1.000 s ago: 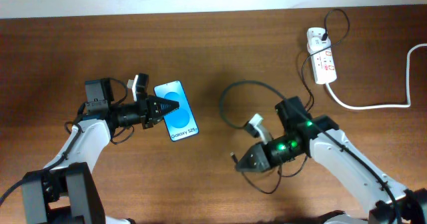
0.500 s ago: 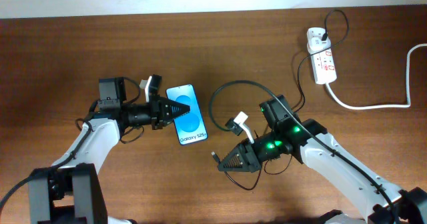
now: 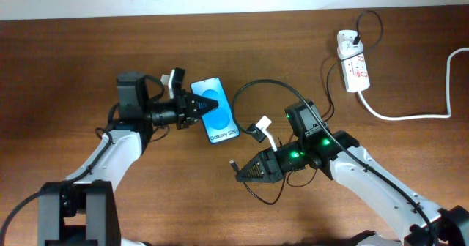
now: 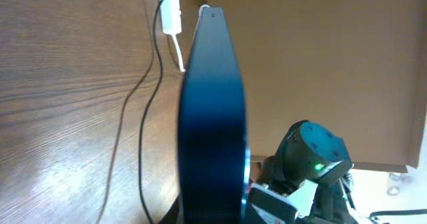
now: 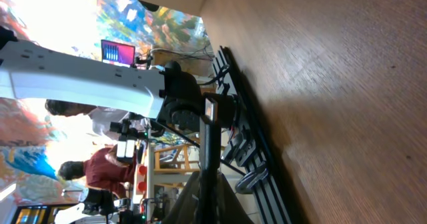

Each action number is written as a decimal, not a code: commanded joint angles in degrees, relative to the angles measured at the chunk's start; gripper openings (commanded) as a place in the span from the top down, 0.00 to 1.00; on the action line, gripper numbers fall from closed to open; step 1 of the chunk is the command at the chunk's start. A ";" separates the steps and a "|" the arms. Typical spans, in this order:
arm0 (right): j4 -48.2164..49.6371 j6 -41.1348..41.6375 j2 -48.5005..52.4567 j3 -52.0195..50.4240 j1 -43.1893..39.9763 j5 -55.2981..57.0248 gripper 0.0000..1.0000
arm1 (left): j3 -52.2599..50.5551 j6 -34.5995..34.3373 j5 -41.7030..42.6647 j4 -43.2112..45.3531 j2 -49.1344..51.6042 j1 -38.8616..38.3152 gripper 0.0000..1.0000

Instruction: Plug charger to phone and switch on socket

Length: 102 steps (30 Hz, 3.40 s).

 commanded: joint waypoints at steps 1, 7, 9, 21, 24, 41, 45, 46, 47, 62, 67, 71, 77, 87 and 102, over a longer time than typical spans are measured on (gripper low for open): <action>2.97 3.67 -0.07 -0.02 0.31 -1.29 0.96 | 0.46 -4.52 0.48 1.29 0.09 -0.17 1.00; 7.67 19.37 -0.07 -0.02 0.31 6.49 0.96 | 0.46 -7.32 0.46 1.31 0.09 -0.17 1.00; 7.91 20.57 -0.07 -0.02 0.31 7.19 0.96 | 0.46 -7.32 0.46 1.31 0.09 -0.17 1.00; 13.53 32.94 -0.07 -0.04 0.31 9.46 0.96 | 0.46 -10.14 -0.37 3.04 0.09 -0.15 1.00; 11.06 32.30 -0.17 -0.04 0.31 8.68 0.95 | 0.46 -10.29 -0.39 3.30 0.09 -0.13 1.00; -16.37 24.15 -30.77 -0.22 0.31 20.00 0.96 | 0.46 -10.29 0.33 4.11 0.09 -0.13 1.00; -9.84 28.85 -29.86 -3.87 0.31 19.26 0.96 | 0.46 -10.36 0.28 4.17 0.09 -0.17 1.00; -6.19 30.03 -29.27 -5.31 0.31 18.53 0.96 | 0.46 -10.58 0.31 4.31 0.09 -0.17 1.00; -1.79 31.58 -28.52 -6.86 0.31 17.46 0.96 | 0.46 -10.78 0.31 4.31 0.09 -0.17 1.00; 47.19 47.34 -10.58 -17.33 0.31 4.57 0.96 | 0.46 -12.87 4.09 14.36 0.09 -0.17 1.00; 52.19 47.34 -8.17 -17.33 0.31 3.21 0.96 | 0.46 -12.85 4.42 14.80 0.09 -0.17 1.00; 52.72 46.01 -5.84 -17.33 0.31 3.67 0.96 | 0.46 -12.87 4.59 14.78 0.09 -0.17 1.00; 61.27 43.85 -3.63 -17.31 0.31 3.89 0.96 | 0.46 -12.87 5.49 14.78 0.09 -0.17 1.00; 63.08 43.50 -1.33 -17.31 0.31 5.25 0.96 | 0.46 -12.87 5.66 14.75 0.09 -0.17 1.00; 64.67 42.77 0.44 -17.31 0.35 4.98 0.96 | 0.46 -12.85 5.64 14.78 0.09 -0.17 1.00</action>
